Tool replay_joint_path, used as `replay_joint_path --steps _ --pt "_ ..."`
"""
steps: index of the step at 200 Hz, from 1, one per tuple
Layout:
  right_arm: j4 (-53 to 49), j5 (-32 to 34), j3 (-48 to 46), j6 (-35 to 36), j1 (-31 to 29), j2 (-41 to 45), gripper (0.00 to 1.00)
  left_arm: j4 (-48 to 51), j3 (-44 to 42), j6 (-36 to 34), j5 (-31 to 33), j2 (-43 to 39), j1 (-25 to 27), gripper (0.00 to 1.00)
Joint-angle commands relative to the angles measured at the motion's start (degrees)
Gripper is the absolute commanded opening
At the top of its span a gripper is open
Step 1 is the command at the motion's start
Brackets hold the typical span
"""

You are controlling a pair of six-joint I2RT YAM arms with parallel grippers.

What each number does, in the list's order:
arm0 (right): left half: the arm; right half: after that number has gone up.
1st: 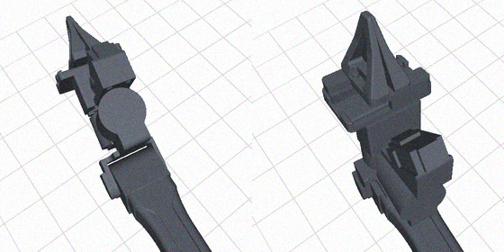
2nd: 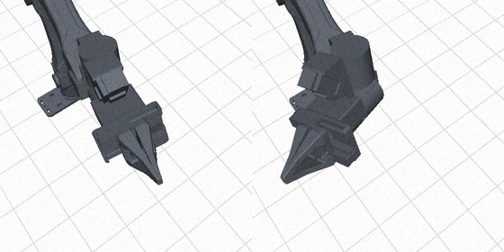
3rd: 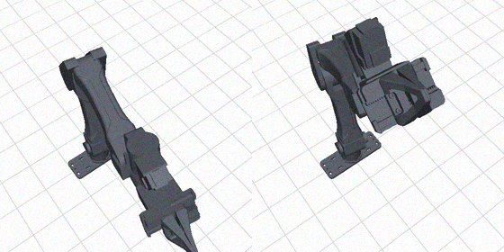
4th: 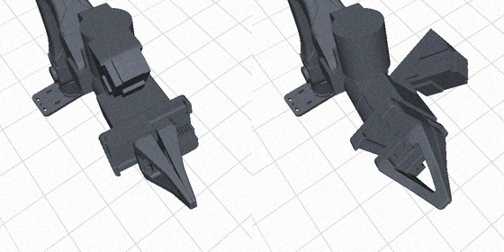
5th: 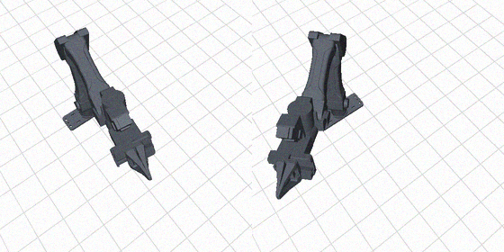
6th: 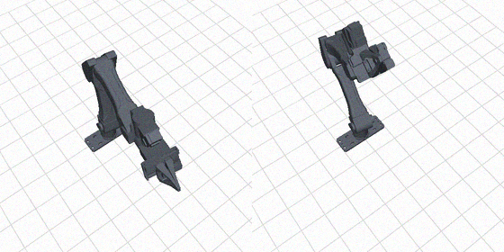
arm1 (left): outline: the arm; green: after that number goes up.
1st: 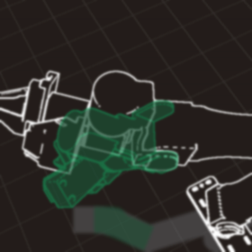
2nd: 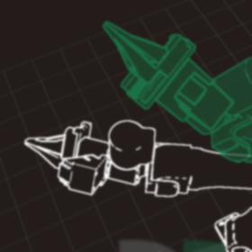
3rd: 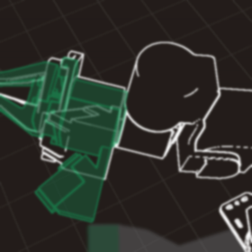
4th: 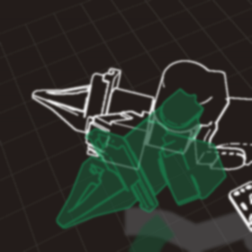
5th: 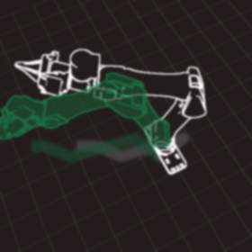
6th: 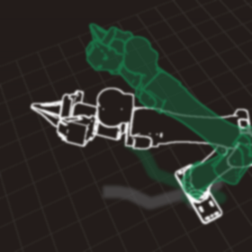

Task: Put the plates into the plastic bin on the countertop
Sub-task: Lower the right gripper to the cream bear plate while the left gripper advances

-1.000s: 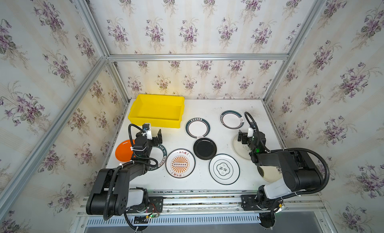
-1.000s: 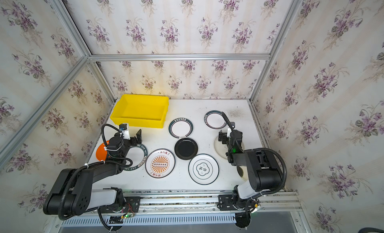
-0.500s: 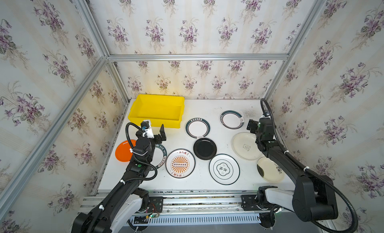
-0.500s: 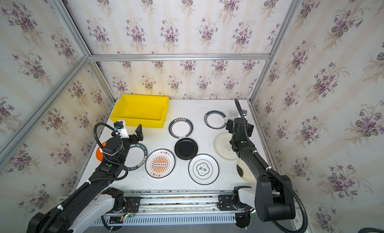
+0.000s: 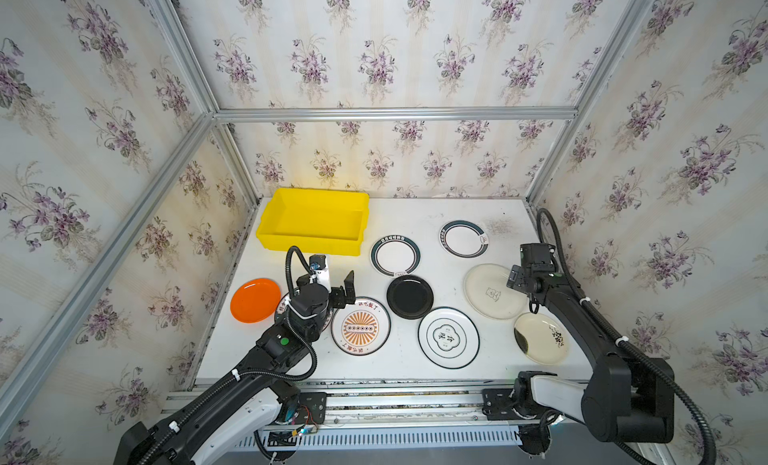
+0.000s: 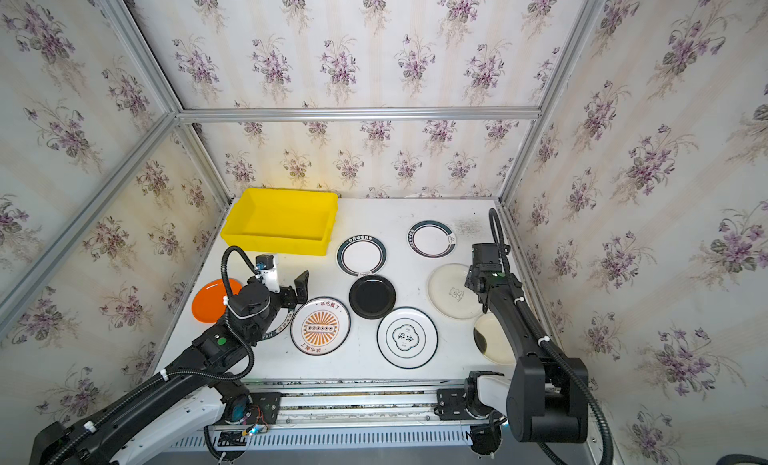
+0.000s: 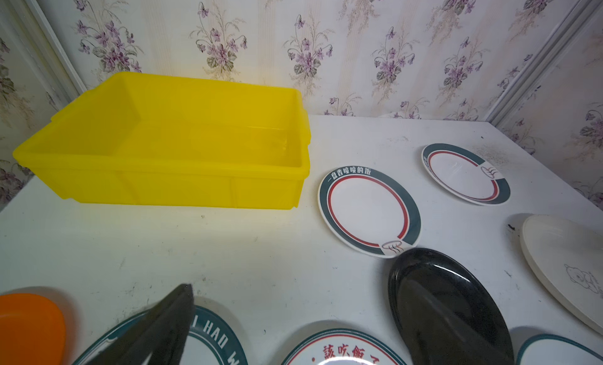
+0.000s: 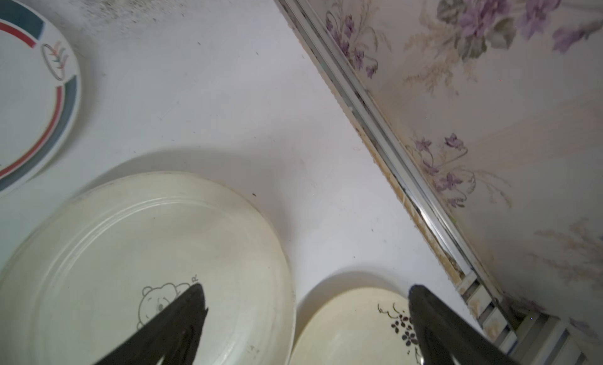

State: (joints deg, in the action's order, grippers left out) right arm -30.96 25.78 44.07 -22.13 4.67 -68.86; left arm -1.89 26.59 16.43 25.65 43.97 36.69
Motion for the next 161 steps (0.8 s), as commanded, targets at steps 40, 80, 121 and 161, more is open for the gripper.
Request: replay_joint_path --steps 40,80,121,161 --pt "-2.94 -12.84 -3.66 -1.74 2.84 2.15 0.99 0.16 -0.58 -2.21 -6.04 1.83 2.14 1.00" --pt "-0.07 -19.06 -5.29 -0.59 4.03 2.00 0.97 -3.13 -3.20 -2.10 -10.68 -0.05 2.16 1.00" --pt "2.16 -24.94 -5.66 -0.03 4.21 1.04 0.92 -3.55 -4.02 -2.06 -10.19 -1.25 2.16 1.00" --pt "3.73 -29.46 -5.65 0.11 4.21 -0.11 0.89 -3.56 -4.13 -1.74 -9.87 -0.94 2.18 1.00"
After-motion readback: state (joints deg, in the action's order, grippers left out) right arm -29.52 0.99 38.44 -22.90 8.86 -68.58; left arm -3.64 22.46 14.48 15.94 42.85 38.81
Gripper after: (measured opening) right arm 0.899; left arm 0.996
